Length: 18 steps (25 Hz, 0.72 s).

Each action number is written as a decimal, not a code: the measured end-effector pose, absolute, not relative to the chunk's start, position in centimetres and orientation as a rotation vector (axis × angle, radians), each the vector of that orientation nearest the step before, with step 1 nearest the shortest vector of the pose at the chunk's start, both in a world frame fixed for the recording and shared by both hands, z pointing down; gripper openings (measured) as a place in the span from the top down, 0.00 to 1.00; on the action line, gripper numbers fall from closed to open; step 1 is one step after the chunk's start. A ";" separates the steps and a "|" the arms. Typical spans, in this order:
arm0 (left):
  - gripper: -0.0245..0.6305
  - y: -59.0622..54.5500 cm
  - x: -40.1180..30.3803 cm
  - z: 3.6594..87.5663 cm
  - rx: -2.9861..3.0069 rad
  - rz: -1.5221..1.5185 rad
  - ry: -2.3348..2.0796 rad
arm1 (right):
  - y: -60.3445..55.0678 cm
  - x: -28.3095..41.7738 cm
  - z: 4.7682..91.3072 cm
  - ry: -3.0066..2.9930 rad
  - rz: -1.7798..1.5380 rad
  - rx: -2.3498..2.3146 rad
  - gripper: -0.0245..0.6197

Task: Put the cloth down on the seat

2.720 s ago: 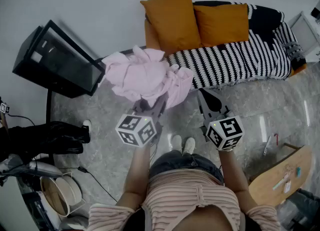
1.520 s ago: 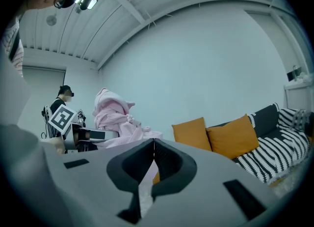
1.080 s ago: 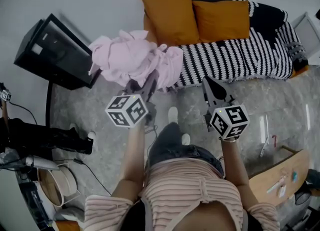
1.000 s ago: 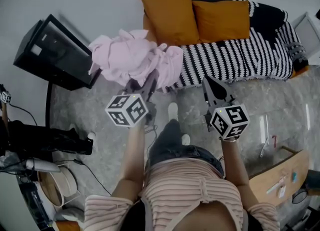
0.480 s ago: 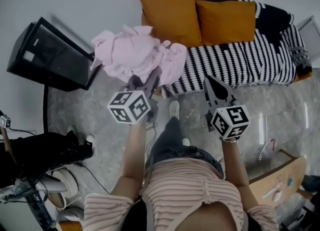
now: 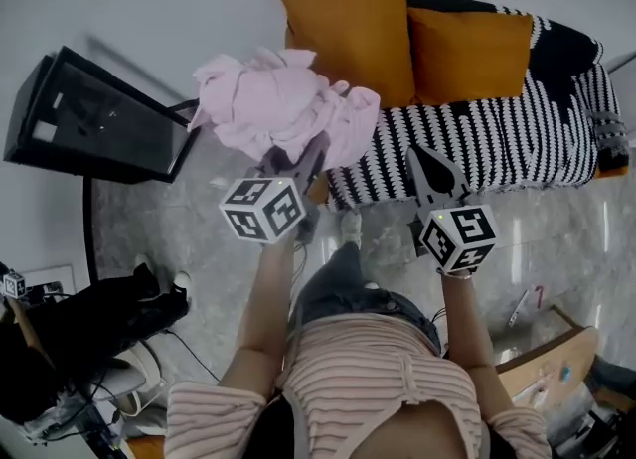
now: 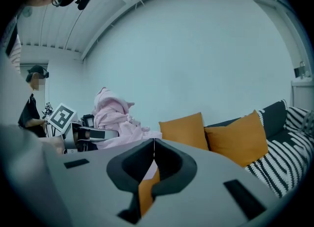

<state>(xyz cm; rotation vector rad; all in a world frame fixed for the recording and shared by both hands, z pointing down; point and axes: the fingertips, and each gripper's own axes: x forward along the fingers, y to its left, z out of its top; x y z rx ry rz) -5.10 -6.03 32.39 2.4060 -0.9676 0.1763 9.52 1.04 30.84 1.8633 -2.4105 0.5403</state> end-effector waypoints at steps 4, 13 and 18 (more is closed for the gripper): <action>0.79 -9.2 -4.9 33.2 2.389 0.182 -0.937 | -2.7 9.2 31.1 -2.400 0.548 1.854 0.95; 0.79 -15.6 -4.0 34.5 2.355 0.177 -0.897 | -9.7 9.0 31.8 -2.366 0.567 1.846 0.95; 0.79 -17.5 -3.1 35.2 2.340 0.174 -0.890 | -11.4 9.7 31.8 -2.360 0.558 1.847 0.95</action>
